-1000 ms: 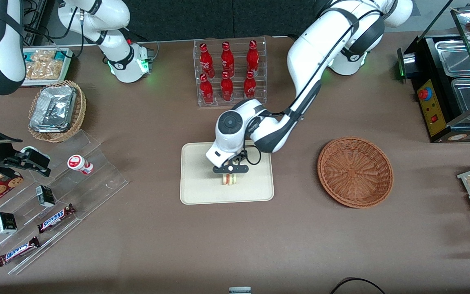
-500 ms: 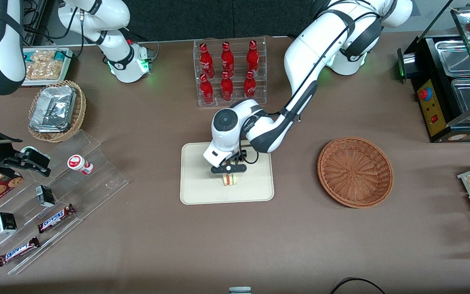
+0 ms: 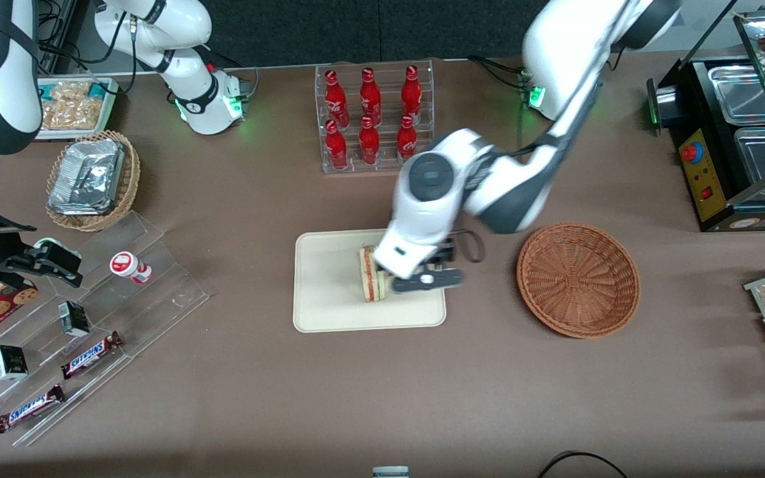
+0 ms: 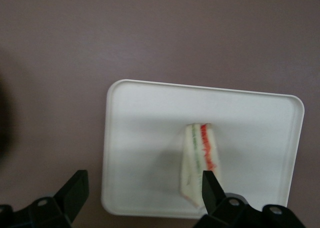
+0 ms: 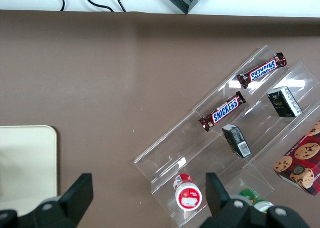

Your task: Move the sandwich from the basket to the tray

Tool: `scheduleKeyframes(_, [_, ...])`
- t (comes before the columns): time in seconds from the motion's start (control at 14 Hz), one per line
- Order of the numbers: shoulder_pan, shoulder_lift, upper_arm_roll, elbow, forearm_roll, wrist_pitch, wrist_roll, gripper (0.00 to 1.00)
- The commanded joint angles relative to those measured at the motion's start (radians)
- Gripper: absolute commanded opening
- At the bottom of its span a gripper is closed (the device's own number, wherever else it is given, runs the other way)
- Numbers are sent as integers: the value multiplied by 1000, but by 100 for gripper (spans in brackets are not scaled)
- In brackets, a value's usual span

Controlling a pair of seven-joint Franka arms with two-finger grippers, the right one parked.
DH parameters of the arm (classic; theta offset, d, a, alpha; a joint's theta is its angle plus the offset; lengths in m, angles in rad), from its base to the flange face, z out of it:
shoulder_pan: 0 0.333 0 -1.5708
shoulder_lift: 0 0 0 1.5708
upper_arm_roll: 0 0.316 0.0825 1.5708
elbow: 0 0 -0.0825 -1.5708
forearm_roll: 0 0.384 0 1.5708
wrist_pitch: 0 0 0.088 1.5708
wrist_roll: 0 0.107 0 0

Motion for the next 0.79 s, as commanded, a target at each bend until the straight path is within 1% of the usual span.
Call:
scheduleKeyframes(0.0, [154,-242,-7,-296,-122,22,206,99])
scheduleKeyframes(0.14, [268,-348,-7,-413,-163,16,370,100])
scheduleKeyframes(0.21, [321,-400,-7,-469,-166,17,443,100])
scheduleKeyframes(0.36, [409,-483,-4,-537,-170,8,543,100])
scheduleKeyframes(0.5, [493,-541,-1,-547,-170,-68,648,100])
scheduleKeyframes(0.64, [548,-606,2,-527,-170,-149,692,100])
scheduleKeyframes(0.71, [572,-627,4,-492,-170,-200,707,100])
